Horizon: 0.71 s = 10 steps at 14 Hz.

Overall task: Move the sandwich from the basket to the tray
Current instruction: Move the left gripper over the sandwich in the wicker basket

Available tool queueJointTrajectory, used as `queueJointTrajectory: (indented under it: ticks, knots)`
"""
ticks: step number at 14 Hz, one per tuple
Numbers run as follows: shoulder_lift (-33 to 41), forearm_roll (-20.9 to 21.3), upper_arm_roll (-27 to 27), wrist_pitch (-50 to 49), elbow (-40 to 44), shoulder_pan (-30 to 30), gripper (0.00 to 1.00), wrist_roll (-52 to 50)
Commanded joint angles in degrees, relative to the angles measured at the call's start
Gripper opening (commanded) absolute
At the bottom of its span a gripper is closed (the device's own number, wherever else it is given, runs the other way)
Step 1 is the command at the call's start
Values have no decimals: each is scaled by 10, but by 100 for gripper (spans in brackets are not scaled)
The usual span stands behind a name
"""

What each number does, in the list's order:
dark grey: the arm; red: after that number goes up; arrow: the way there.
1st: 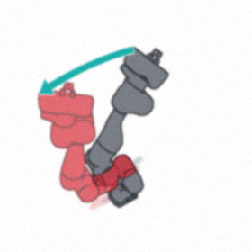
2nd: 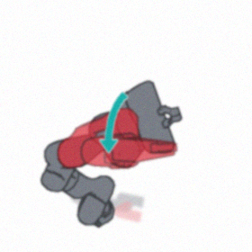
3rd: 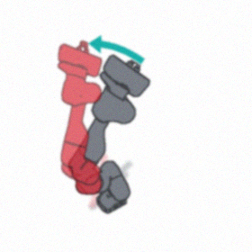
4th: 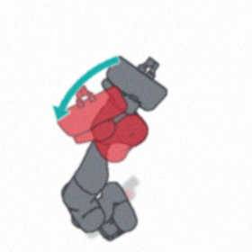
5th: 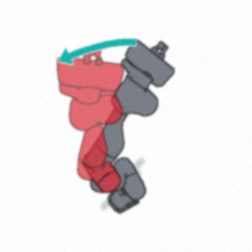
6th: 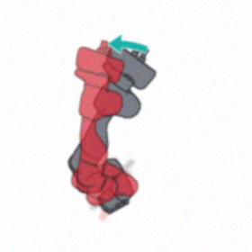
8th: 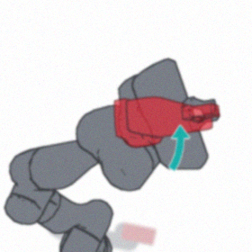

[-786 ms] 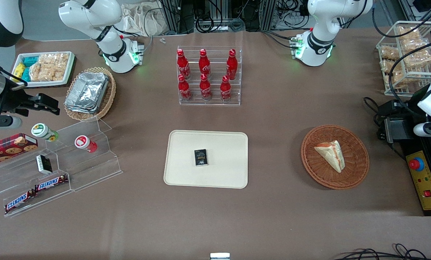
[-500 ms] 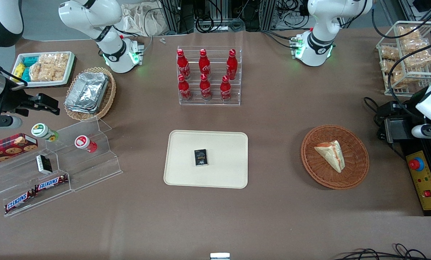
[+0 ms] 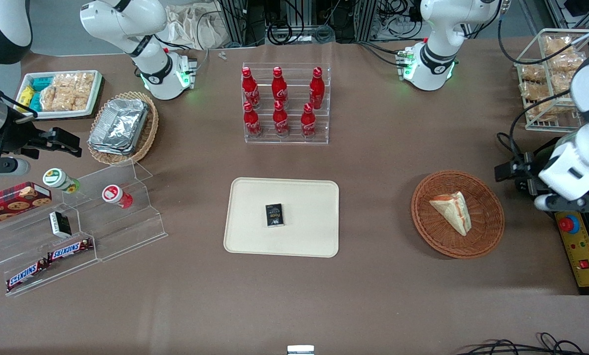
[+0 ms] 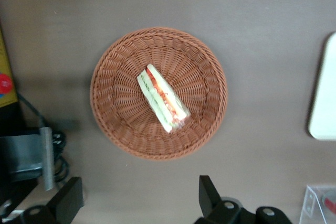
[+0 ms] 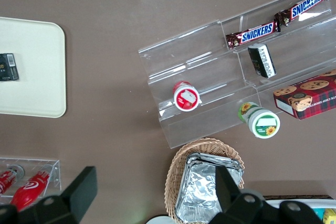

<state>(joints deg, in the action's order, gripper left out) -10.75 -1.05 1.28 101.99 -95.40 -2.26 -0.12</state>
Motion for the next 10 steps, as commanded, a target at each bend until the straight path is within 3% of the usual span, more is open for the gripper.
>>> queueJointTrajectory:
  ticks: [1,6,10]
  knots:
    - [17,-7,-1,50,-72,4,99,-19]
    - [11,-7,-2,213,-196,3,98,-94]
    - [-29,-17,-3,247,-209,3,95,-191]
